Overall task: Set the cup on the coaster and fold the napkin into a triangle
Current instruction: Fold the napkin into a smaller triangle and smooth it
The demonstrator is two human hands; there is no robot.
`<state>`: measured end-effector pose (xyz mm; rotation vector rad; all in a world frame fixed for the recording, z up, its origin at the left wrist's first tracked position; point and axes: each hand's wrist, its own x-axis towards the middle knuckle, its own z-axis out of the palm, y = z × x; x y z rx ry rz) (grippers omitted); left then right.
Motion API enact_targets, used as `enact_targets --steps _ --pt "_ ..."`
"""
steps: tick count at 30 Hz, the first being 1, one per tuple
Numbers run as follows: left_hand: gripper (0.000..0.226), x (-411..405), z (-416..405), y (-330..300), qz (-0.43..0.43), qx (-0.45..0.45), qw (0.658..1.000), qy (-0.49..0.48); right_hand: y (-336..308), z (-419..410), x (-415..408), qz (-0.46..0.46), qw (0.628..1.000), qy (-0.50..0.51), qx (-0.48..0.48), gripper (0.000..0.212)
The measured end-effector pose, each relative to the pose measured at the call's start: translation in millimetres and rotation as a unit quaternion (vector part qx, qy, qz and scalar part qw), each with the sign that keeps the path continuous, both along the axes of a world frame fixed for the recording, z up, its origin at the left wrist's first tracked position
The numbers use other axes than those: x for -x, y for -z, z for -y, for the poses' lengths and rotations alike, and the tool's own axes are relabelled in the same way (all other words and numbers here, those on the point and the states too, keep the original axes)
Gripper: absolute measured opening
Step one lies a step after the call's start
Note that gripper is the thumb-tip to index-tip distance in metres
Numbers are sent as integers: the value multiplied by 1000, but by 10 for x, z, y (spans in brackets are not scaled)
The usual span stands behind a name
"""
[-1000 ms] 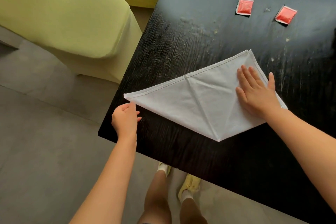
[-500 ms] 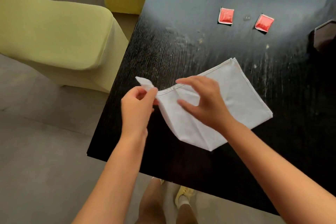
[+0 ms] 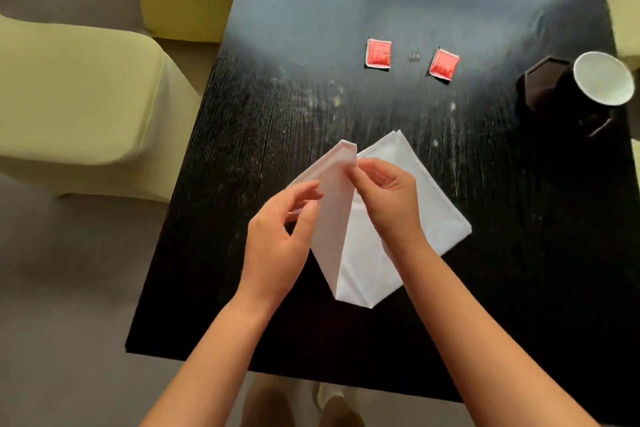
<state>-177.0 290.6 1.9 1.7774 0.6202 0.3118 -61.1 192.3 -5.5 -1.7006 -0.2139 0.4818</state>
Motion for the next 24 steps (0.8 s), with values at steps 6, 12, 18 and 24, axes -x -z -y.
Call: enact_targets --steps 6,12,18,24 --pt "46 138 228 488 -50 -248 958 138 190 209 -611 -2 984 27 177 10" --pt "52 35 444 909 -114 -337 908 219 546 288 -1036 120 910 -38 395 12" --pt "53 -93 643 1086 -148 -385 880 236 712 358 -1208 273 845 -94 450 16" --pt "54 -176 778 1100 -183 -391 879 201 812 350 -1333 318 833 -130 433 15"
